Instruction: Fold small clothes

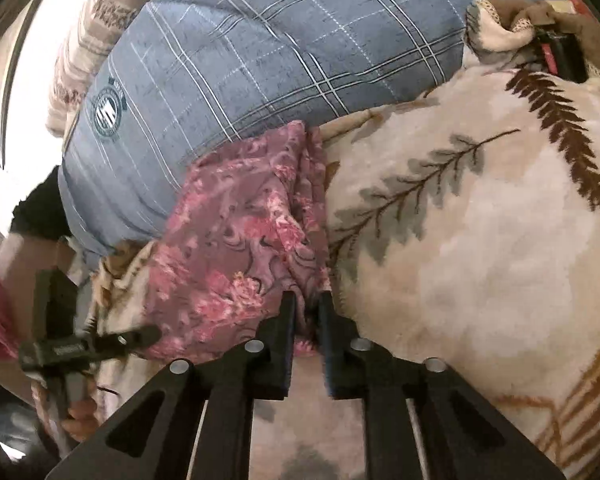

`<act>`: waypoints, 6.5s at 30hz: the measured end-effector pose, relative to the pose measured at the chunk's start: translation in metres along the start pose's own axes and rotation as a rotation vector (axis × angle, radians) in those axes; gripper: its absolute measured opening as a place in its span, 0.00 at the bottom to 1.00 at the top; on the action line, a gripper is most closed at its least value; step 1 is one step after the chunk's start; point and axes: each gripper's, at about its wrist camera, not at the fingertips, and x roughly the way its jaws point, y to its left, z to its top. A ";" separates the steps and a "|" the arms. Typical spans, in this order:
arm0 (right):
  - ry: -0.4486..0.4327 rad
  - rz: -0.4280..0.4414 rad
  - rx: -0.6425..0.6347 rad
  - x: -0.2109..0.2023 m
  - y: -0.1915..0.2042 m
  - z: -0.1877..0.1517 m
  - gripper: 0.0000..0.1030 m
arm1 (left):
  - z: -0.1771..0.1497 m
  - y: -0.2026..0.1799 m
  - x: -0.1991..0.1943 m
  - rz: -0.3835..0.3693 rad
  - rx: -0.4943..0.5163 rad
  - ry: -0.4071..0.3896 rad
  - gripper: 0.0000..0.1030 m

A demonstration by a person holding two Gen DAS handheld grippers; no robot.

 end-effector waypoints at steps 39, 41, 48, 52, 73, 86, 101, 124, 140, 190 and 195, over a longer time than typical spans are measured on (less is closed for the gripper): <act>0.121 0.050 0.068 0.099 0.001 0.065 0.36 | 0.080 0.001 0.041 -0.048 -0.125 -0.077 0.45; 0.123 0.051 0.078 0.099 -0.001 0.064 0.37 | 0.079 0.002 0.041 -0.044 -0.124 -0.076 0.45; 0.033 0.011 0.074 0.082 0.005 0.078 0.38 | 0.078 0.007 0.029 -0.080 -0.113 -0.076 0.45; 0.034 0.046 0.104 0.094 0.014 0.101 0.42 | 0.077 0.009 0.028 -0.088 -0.114 -0.076 0.45; 0.030 -0.037 0.089 0.125 0.016 0.128 0.15 | 0.147 -0.015 0.003 -0.019 0.070 -0.149 0.45; 0.076 -0.064 0.009 0.135 0.027 0.114 0.13 | 0.183 -0.001 0.075 0.189 0.027 -0.037 0.50; 0.166 0.192 0.081 0.118 -0.008 0.081 0.66 | 0.111 0.014 0.067 -0.143 -0.109 0.073 0.69; 0.010 0.134 -0.141 0.049 0.088 0.011 0.19 | 0.029 0.026 -0.060 -0.082 -0.058 -0.136 0.33; 0.151 0.144 -0.205 0.072 0.132 -0.106 0.25 | -0.068 0.107 -0.075 -0.042 -0.168 -0.089 0.44; 0.463 -0.013 -0.701 0.276 0.308 -0.053 0.06 | -0.091 0.132 -0.086 -0.181 -0.078 -0.142 0.54; 0.391 0.132 -0.516 0.232 0.294 -0.024 0.15 | -0.093 0.131 -0.104 -0.170 -0.038 -0.157 0.53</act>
